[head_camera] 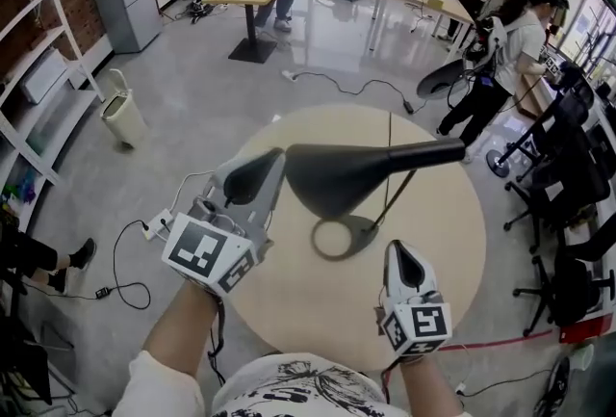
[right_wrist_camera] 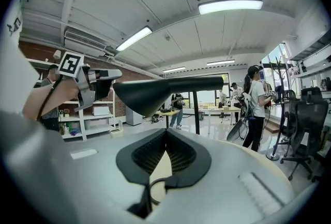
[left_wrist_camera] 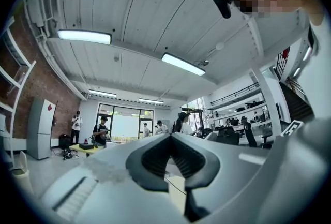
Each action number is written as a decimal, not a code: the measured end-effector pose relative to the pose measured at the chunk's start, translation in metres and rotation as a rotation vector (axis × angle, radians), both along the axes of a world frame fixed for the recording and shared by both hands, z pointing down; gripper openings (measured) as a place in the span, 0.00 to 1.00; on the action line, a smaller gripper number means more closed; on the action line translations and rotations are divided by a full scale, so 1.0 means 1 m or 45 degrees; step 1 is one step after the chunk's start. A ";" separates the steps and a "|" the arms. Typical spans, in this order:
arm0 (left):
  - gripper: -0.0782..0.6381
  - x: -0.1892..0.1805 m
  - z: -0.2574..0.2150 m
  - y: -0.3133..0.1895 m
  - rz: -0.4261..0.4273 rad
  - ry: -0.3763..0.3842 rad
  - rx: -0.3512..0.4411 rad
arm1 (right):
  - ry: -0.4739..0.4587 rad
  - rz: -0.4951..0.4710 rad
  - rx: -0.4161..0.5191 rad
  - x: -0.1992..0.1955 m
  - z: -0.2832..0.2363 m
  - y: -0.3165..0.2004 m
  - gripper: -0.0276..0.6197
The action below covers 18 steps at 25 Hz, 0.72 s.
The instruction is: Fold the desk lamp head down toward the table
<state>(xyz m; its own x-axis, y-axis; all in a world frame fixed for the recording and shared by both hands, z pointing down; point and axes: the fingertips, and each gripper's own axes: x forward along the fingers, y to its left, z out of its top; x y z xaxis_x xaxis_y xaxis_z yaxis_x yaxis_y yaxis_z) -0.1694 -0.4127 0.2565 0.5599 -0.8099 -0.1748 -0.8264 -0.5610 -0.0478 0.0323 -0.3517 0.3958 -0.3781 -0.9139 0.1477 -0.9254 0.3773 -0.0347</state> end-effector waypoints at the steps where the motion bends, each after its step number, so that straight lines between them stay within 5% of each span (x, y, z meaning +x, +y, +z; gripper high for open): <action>1: 0.12 0.001 0.004 -0.003 0.006 -0.007 -0.021 | 0.002 -0.009 -0.003 -0.001 0.001 0.000 0.06; 18: 0.12 0.006 0.067 -0.008 -0.029 0.016 -0.186 | 0.017 -0.024 -0.055 -0.002 0.022 0.003 0.06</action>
